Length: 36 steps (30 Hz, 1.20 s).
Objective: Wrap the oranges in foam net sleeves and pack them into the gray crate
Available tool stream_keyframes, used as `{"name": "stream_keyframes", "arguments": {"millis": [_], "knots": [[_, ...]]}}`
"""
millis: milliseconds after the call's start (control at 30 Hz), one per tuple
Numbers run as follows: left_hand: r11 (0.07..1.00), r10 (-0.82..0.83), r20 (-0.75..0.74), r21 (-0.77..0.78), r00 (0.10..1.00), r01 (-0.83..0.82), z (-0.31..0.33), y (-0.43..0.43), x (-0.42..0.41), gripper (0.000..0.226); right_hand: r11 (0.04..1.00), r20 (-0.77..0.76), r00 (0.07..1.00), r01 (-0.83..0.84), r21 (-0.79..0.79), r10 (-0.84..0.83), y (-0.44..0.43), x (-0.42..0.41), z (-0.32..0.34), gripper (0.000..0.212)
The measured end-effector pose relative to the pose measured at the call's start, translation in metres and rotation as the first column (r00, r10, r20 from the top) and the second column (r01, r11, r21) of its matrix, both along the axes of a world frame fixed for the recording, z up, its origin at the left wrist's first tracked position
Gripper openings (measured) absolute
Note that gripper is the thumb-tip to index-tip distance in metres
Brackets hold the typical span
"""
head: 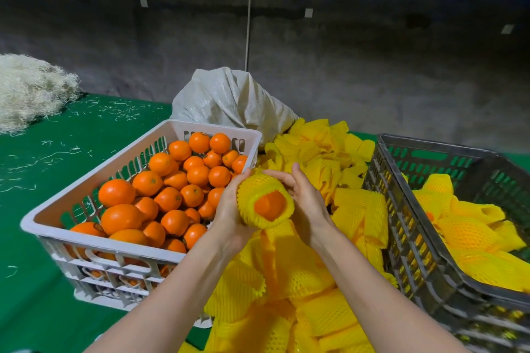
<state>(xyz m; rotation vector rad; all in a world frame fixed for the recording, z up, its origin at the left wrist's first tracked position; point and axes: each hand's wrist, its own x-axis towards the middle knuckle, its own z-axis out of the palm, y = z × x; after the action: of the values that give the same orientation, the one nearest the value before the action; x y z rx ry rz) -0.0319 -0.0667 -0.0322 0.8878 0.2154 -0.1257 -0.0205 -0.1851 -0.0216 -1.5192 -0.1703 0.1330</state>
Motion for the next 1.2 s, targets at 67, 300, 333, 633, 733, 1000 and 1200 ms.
{"name": "stream_keyframes", "arguments": {"millis": [67,300,333,633,733,1000,1200], "knots": [[0.991,0.080,0.009,0.108,0.997,-0.081,0.000,-0.002,0.005,0.025,0.998,-0.051,0.998,-0.024,0.062,0.027,0.003,-0.004,-0.003,0.053],[0.887,0.342,0.071,0.304,0.937,-0.347,-0.004,-0.001,0.018,0.037,0.991,0.046,0.990,0.133,-0.002,-0.132,0.010,-0.011,-0.011,0.040],[0.885,0.335,0.074,0.318,0.939,-0.341,-0.005,-0.001,0.019,0.039,0.994,0.000,0.994,0.110,0.019,-0.111,0.010,-0.011,-0.009,0.056],[0.897,0.228,0.150,0.353,0.962,-0.267,-0.010,-0.006,0.016,0.051,0.955,-0.150,0.987,0.099,0.279,-0.058,0.010,0.000,-0.020,0.041],[0.909,0.189,0.211,0.332,0.959,-0.252,-0.011,-0.009,0.013,0.050,0.934,-0.165,0.984,0.121,0.337,-0.068,0.009,-0.001,-0.021,0.035],[0.901,-0.285,0.074,0.361,0.956,0.240,0.000,0.004,0.003,0.075,0.966,0.274,0.929,0.216,0.141,-0.248,-0.009,-0.009,-0.011,0.025],[0.865,-0.450,0.006,0.252,0.893,0.434,0.001,-0.010,0.006,0.038,0.971,0.334,0.918,0.237,-0.026,-0.215,-0.013,-0.006,-0.013,0.025]]}}
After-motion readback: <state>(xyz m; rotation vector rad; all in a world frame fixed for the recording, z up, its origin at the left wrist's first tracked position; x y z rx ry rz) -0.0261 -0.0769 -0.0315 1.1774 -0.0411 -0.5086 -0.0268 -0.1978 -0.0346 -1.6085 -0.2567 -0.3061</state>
